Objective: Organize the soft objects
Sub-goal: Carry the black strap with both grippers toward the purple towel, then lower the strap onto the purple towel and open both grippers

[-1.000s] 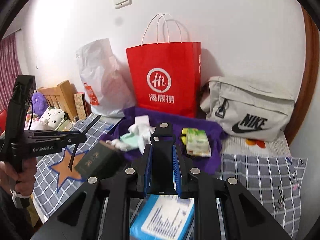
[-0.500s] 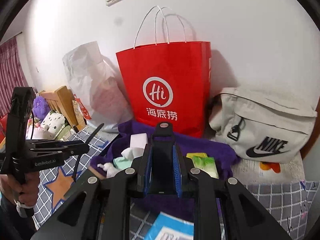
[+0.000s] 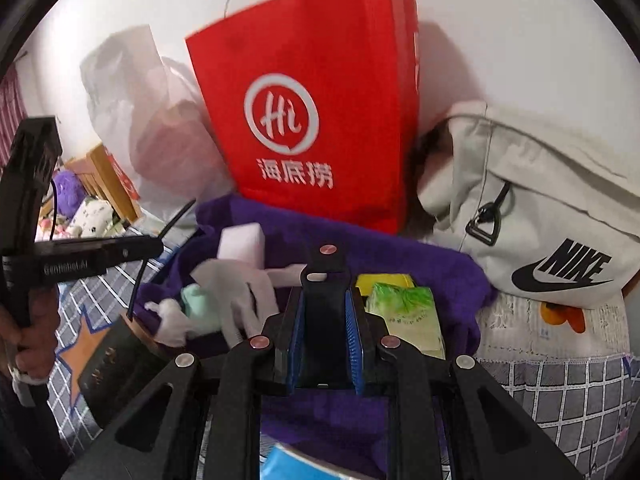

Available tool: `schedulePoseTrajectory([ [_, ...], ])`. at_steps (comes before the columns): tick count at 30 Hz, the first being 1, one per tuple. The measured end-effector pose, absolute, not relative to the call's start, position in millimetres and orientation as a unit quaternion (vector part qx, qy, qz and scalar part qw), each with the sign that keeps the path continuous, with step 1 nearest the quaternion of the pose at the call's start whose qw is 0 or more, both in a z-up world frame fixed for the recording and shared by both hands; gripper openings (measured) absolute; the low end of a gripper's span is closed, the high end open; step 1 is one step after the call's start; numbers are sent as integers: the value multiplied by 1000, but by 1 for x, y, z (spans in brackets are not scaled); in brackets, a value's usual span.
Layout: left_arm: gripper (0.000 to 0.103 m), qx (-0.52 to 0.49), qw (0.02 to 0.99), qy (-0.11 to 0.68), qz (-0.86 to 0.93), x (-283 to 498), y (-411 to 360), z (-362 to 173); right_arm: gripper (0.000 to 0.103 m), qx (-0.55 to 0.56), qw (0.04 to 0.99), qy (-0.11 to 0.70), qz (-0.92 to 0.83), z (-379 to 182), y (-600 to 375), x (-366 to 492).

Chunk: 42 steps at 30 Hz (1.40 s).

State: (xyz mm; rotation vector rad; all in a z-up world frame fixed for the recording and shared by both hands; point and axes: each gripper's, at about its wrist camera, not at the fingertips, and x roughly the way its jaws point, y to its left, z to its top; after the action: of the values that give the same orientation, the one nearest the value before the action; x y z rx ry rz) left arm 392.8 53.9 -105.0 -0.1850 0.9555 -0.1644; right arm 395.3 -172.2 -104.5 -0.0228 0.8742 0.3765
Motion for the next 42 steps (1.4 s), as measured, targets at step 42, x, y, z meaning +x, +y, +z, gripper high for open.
schedulePoseTrajectory([
  [42,51,-47,883,460,-74,363,41,-84,60,0,888,419,191,-93,-167,363],
])
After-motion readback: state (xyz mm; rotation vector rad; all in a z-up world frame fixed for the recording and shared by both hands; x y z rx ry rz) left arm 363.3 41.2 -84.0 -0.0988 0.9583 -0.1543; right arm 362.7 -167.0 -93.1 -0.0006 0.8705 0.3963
